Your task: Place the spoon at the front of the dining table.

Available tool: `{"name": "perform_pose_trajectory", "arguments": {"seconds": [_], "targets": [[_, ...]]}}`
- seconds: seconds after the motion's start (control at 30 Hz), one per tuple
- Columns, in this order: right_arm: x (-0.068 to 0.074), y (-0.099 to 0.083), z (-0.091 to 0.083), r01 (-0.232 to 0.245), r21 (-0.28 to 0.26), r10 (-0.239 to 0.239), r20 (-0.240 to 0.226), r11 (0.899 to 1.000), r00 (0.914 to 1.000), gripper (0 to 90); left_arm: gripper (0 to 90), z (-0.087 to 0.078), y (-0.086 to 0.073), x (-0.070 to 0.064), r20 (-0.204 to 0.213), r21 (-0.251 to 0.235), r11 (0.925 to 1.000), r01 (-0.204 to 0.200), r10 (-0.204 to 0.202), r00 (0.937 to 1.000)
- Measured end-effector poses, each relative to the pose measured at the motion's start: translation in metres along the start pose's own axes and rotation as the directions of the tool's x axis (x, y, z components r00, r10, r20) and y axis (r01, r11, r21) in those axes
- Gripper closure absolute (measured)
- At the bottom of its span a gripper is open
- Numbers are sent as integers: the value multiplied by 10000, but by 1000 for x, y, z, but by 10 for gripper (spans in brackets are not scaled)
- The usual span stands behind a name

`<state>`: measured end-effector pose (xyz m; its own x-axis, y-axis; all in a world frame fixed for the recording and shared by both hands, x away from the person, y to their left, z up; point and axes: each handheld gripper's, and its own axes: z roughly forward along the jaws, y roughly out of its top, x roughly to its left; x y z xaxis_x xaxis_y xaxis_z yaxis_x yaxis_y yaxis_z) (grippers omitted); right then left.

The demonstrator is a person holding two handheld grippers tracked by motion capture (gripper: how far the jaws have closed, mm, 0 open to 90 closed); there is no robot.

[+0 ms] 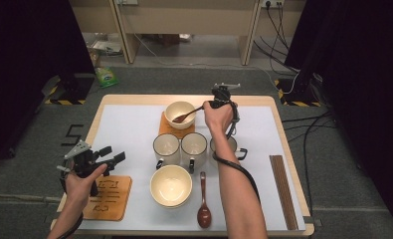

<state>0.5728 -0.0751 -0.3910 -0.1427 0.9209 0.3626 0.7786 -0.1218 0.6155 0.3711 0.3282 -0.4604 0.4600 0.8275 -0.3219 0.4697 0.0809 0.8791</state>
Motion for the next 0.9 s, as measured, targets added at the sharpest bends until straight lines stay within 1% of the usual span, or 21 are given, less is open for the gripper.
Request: {"name": "perform_pose_trajectory", "arguments": {"seconds": [0.2,0.33,0.37,0.57,0.67,0.73,0.9], "targets": [[1,-1,-2,140,26,-140,25,9999,9999,704,229,0,0,0,-24,0,10000,3,-3,10000],[3,-2,-5,152,66,-152,-6,9999,9999,681,229,0,0,0,-14,3,10000,-14,14,10000],[4,-2,-6,113,106,-113,-6,9999,9999,677,229,0,0,0,-7,-2,10000,-17,17,10000],[4,-3,-9,291,288,-294,93,9992,9995,656,229,0,0,-1,-6,0,10000,-24,24,10000],[5,-4,-11,246,421,-249,54,9988,9997,638,229,0,0,0,-17,-2,10000,-22,22,10000],[6,-4,-11,243,645,-245,27,9976,9997,625,229,0,0,0,-32,-10,10000,-20,20,10000],[5,-5,-15,271,760,-273,12,9967,9996,614,229,0,0,0,-61,-10,10000,5,-5,10000]]}}
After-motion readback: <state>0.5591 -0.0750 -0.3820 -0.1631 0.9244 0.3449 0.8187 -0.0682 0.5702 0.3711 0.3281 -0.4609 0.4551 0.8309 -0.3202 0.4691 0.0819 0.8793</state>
